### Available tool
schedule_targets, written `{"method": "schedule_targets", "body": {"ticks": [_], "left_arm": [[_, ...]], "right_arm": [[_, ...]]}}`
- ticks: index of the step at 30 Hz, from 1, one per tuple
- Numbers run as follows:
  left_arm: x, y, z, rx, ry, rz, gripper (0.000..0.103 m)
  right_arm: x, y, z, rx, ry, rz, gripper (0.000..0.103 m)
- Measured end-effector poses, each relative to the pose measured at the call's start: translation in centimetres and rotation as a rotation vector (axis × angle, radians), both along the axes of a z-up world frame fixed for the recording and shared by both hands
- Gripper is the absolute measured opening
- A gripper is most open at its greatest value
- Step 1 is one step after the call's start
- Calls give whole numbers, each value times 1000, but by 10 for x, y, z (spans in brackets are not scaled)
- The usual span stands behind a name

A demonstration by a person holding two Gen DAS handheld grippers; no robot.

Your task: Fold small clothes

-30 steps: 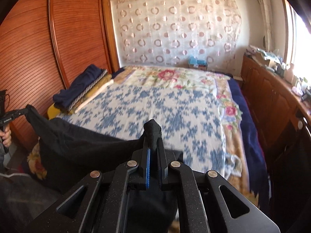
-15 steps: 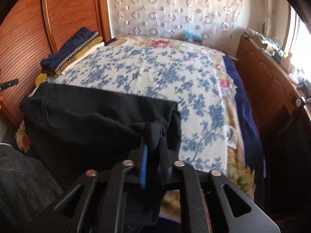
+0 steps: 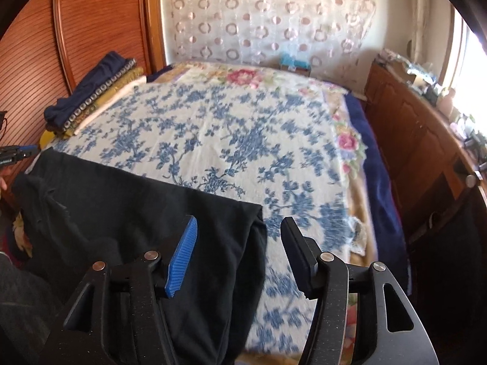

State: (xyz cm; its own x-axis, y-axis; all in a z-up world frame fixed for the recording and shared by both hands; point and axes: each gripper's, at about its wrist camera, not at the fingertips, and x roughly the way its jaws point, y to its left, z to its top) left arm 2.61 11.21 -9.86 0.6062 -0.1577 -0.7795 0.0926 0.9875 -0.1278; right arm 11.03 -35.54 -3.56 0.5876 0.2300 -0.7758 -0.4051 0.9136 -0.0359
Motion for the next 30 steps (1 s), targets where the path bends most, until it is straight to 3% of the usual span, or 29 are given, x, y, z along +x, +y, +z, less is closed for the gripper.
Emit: {"method": "schedule_targets", "body": {"ticks": [10,25,28,30], "left_arm": [[9,0,-22,-15,62,1,25],[21,-2,-22,-6,64,2,26],[23,-3,-22,-7,67,6,26],[23,-3,-22,-6,66,7,26]], "right_arm": [[33,-3,-47,16,92,-40,58],[32,8,-48,11,89,0,61],[32,11,-49,3,97,5,57],[31,12,-48,10,101,25,44]]}}
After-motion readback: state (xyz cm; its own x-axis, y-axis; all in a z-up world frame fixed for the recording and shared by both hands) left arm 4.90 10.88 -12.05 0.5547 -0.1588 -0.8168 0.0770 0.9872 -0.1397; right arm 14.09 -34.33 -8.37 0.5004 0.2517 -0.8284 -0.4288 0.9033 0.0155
